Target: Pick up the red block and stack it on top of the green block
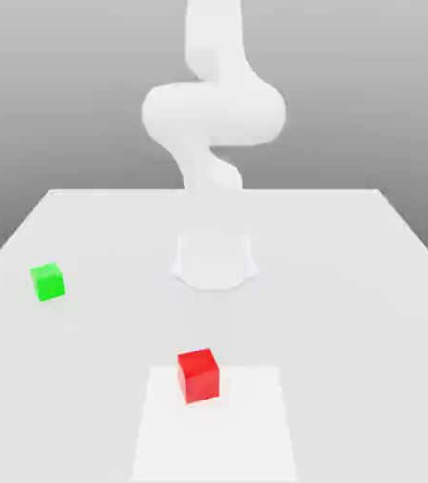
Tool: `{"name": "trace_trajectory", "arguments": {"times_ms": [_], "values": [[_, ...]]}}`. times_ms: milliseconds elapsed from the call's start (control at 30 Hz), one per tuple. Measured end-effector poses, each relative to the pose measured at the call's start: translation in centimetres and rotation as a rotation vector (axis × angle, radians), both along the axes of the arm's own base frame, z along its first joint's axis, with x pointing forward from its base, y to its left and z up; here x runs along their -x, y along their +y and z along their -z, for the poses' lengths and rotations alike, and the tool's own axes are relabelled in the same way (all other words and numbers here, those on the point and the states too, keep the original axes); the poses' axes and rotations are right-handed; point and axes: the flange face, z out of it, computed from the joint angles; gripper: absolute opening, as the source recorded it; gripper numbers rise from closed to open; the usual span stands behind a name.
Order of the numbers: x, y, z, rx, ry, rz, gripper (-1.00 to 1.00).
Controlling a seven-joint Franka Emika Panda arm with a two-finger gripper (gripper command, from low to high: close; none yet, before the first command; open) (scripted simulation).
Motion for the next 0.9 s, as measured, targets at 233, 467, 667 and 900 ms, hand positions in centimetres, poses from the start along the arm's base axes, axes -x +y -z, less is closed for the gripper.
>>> {"name": "trace_trajectory", "arguments": {"times_ms": [233, 467, 667, 900], "values": [[-5.0, -1.1, 17.4, 0.047, 0.259, -0.090, 0.00], [-2.5, -1.5, 35.1, 0.090, 0.533, -0.200, 0.00], [2.2, -1.8, 47.1, 0.114, 0.709, -0.278, 0.00], [2.6, -1.8, 51.5, 0.113, 0.715, -0.280, -1.00]]}}
